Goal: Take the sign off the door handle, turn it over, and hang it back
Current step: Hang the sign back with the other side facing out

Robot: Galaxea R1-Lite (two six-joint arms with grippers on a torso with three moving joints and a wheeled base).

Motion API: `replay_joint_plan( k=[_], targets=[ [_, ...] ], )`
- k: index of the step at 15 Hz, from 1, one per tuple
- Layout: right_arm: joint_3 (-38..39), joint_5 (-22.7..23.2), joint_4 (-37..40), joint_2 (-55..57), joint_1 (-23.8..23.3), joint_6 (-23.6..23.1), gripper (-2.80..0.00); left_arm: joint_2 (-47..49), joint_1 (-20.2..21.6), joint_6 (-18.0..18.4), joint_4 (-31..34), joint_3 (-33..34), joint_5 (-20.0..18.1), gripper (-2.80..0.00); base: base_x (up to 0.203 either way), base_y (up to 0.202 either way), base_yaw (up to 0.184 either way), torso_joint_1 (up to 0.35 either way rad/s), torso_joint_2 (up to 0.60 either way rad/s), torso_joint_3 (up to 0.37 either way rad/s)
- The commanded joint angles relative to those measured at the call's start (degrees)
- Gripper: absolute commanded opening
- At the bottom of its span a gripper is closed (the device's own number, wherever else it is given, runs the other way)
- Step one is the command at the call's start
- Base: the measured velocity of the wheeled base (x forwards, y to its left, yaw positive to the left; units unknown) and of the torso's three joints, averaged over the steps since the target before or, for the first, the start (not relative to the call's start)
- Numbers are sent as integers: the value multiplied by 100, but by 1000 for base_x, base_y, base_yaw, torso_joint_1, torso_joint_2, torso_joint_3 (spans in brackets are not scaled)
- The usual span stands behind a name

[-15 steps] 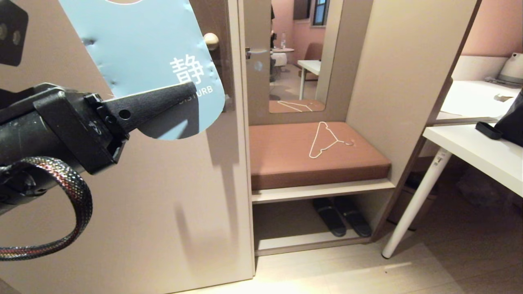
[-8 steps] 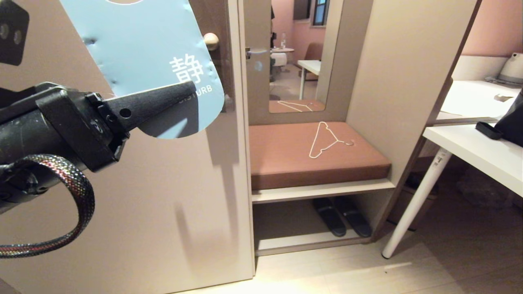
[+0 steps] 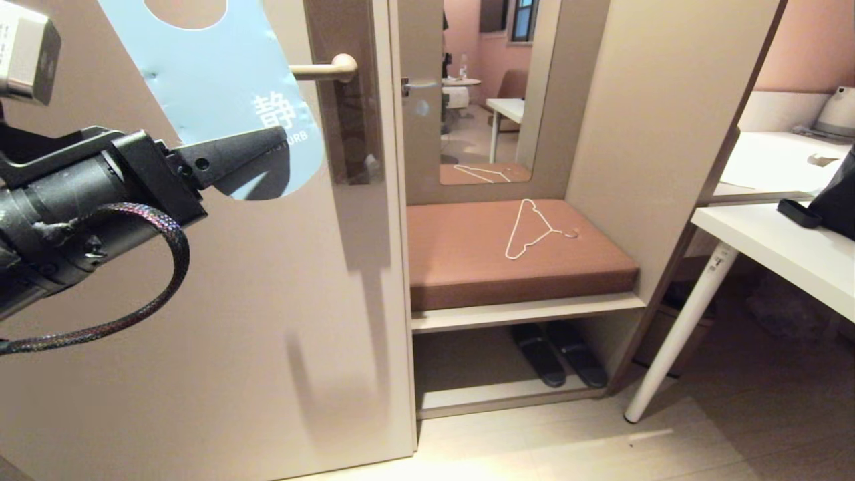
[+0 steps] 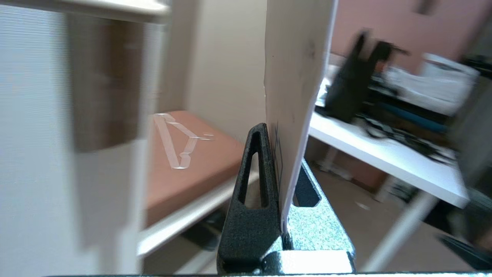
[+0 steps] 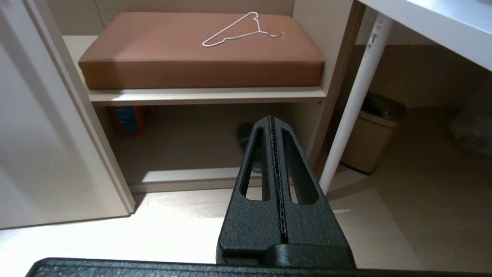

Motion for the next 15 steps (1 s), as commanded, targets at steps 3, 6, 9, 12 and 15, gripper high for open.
replay_joint_plan(
  k=[3,6,9,12,15],
  targets=[
    [0,0,-1,-40,4,1,-280,101,591,199,17,2,-28,-280,0,0,0,0,0,0],
    [0,0,-1,-40,4,1,-280,94,1213,452,84,43,-36,-280,0,0,0,0,0,0],
    [0,0,-1,-40,-3,1,-280,209,1807,1290,326,126,-30,-280,0,0,0,0,0,0],
    [0,0,-1,-40,4,-4,-280,439,2048,1711,346,199,-10,-280,0,0,0,0,0,0],
    [0,0,-1,-40,-5,1,-280,709,2071,1819,332,76,-4,-280,0,0,0,0,0,0]
  ],
)
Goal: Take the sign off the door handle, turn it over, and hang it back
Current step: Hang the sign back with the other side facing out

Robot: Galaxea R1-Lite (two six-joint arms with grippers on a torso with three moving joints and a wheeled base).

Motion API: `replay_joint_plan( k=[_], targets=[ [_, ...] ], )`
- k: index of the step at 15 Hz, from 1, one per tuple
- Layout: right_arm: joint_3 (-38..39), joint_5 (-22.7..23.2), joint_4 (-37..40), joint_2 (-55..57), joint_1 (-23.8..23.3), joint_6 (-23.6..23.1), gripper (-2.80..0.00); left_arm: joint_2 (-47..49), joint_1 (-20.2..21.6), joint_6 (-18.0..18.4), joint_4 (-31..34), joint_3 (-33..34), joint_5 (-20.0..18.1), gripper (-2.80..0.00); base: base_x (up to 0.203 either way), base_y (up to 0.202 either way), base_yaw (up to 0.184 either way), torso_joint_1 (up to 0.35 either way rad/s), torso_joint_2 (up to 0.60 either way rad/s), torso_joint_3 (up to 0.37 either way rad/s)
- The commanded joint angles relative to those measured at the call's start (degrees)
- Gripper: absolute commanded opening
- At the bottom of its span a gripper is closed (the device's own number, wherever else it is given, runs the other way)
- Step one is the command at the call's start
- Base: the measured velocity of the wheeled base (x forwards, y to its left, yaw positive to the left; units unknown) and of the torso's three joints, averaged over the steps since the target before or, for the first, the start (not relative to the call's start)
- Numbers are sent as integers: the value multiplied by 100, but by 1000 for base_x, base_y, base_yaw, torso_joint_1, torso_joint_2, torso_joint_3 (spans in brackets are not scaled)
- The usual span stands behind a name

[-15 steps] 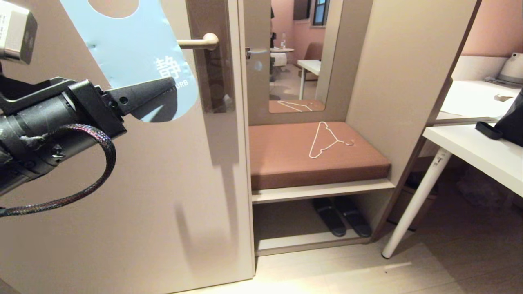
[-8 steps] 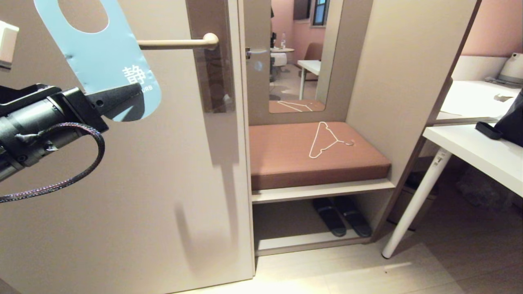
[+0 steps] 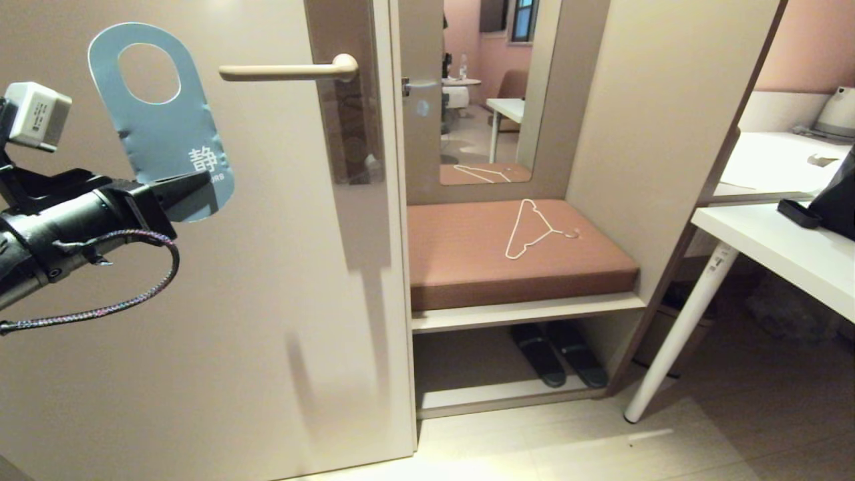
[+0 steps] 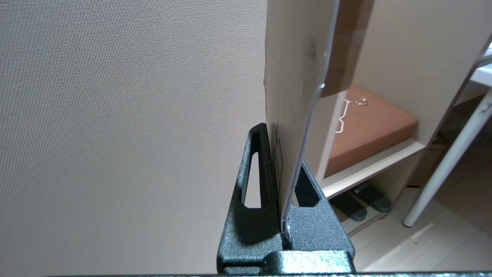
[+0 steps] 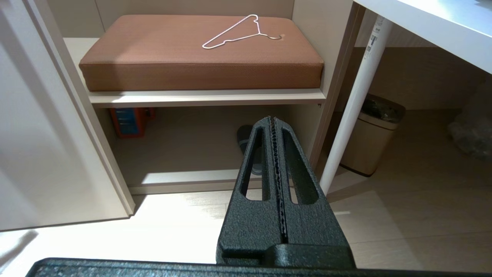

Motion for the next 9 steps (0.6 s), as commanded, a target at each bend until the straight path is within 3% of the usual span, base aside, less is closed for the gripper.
replay_joint_plan(
  k=[1,9],
  targets=[
    [0,0,-1,-2,4,-1,-280,281,9,34,-33,-144,-6,-280,0,0,0,0,0,0],
    [0,0,-1,-2,4,-1,-280,938,6,223,-16,-755,-11,-280,0,0,0,0,0,0]
  ],
)
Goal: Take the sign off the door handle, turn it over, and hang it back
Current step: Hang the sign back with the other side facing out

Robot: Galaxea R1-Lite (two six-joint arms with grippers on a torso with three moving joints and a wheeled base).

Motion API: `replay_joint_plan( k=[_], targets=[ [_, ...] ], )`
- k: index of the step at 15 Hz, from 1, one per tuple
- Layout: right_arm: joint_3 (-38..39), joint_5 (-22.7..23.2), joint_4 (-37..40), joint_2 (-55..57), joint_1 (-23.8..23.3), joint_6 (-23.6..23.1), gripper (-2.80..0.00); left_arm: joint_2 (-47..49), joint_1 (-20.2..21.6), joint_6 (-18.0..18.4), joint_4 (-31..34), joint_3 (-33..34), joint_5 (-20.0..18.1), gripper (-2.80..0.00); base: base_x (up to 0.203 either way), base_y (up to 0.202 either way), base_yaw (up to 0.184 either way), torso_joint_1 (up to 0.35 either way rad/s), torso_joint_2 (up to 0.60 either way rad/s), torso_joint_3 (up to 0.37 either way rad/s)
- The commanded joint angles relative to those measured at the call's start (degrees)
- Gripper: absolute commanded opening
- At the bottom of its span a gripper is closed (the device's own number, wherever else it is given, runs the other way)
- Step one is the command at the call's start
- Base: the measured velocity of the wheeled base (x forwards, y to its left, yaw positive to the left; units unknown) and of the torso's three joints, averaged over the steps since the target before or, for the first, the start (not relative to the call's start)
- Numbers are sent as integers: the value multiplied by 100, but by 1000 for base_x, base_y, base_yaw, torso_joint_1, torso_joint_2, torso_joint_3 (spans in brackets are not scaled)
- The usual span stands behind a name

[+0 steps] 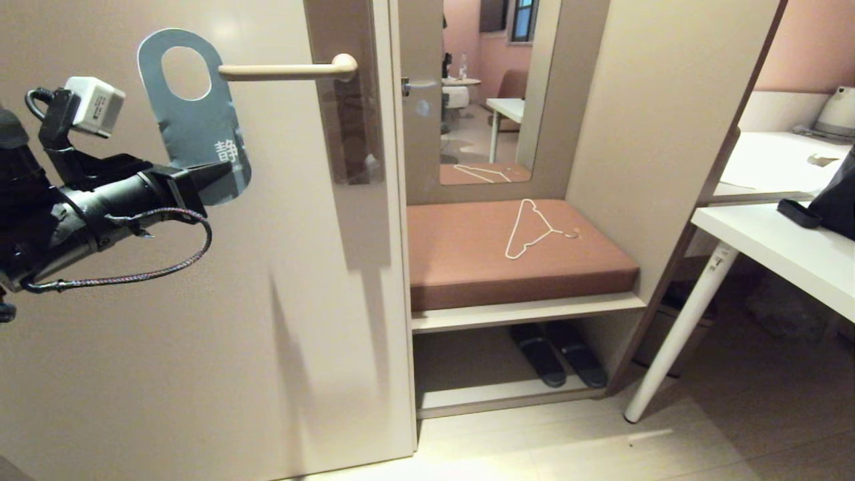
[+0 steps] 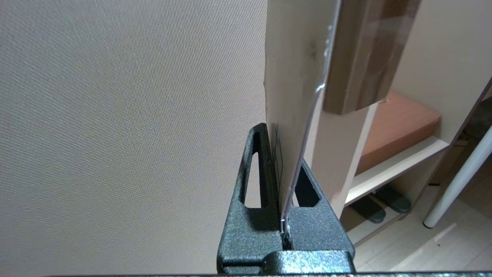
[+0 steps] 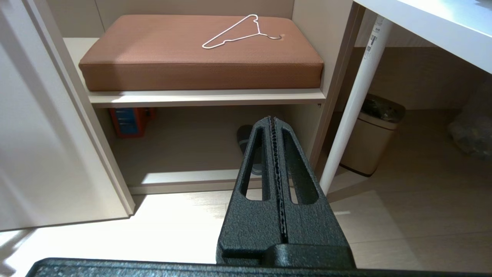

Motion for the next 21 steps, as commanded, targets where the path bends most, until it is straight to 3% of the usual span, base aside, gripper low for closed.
replay_joint_plan(
  k=[1,11,17,21],
  targets=[
    [0,0,-1,-2,4,-1,-280,169,0,1,-36,-20,-14,-280,0,0,0,0,0,0],
    [0,0,-1,-2,4,-1,-280,225,-61,204,-27,-312,-22,-280,0,0,0,0,0,0],
    [0,0,-1,-2,-5,-1,-280,153,-583,231,-24,-271,2,-280,0,0,0,0,0,0],
    [0,0,-1,-2,-2,-1,-280,180,-943,345,-32,-136,215,-280,0,0,0,0,0,0]
  ],
)
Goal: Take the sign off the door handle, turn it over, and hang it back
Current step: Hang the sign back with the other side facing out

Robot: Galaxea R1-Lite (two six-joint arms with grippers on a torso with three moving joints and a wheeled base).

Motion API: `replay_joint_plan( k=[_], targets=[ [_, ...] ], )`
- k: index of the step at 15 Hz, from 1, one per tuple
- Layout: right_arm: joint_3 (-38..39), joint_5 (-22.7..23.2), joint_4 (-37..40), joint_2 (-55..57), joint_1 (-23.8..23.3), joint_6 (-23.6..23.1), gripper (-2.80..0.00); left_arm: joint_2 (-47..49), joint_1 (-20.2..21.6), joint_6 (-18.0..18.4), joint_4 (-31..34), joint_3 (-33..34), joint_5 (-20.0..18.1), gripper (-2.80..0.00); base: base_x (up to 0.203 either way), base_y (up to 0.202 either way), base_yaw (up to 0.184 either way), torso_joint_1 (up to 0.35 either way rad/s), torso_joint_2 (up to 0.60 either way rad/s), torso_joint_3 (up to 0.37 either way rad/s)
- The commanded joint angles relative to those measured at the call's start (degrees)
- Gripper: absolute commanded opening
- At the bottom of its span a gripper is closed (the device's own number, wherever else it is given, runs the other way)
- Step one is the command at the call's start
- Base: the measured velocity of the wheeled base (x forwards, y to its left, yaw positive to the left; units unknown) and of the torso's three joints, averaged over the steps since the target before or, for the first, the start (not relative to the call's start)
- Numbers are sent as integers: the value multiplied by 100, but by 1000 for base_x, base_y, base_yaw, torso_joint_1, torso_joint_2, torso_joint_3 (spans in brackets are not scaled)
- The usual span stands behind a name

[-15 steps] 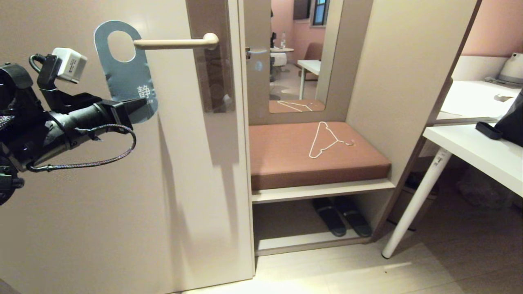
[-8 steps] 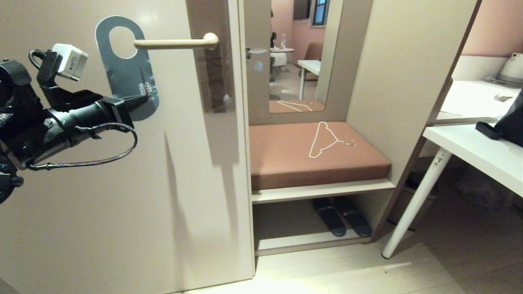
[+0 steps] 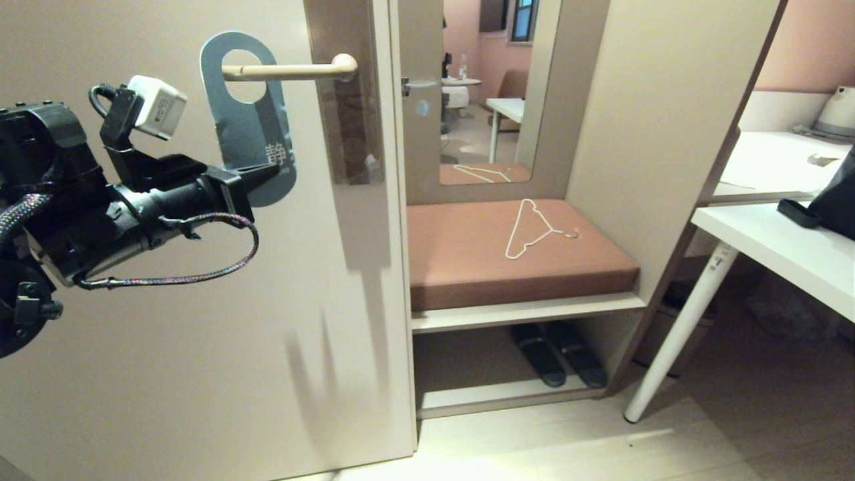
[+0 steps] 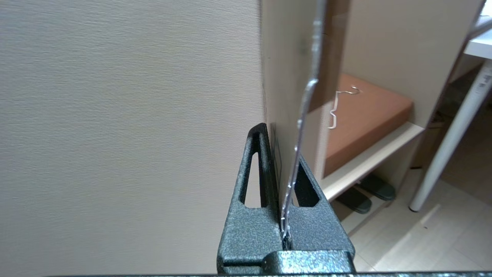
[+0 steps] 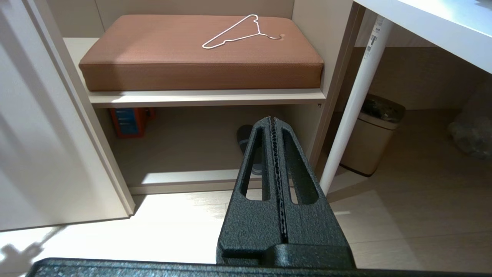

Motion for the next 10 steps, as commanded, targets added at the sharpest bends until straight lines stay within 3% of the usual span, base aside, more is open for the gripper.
replay_joint_plan(
  k=[1,4,7,10],
  targets=[
    [0,-3,4,-2,4,-1,-280,11,-118,8,-21,22,2,-280,0,0,0,0,0,0],
    [0,-3,-1,-2,4,-1,-280,53,-345,84,-21,16,145,-280,0,0,0,0,0,0],
    [0,-3,-1,-2,1,-1,-280,141,-637,378,-46,4,671,-280,0,0,0,0,0,0],
    [0,-3,-1,-2,4,-1,-280,155,-923,421,-48,-13,980,-280,0,0,0,0,0,0]
  ],
)
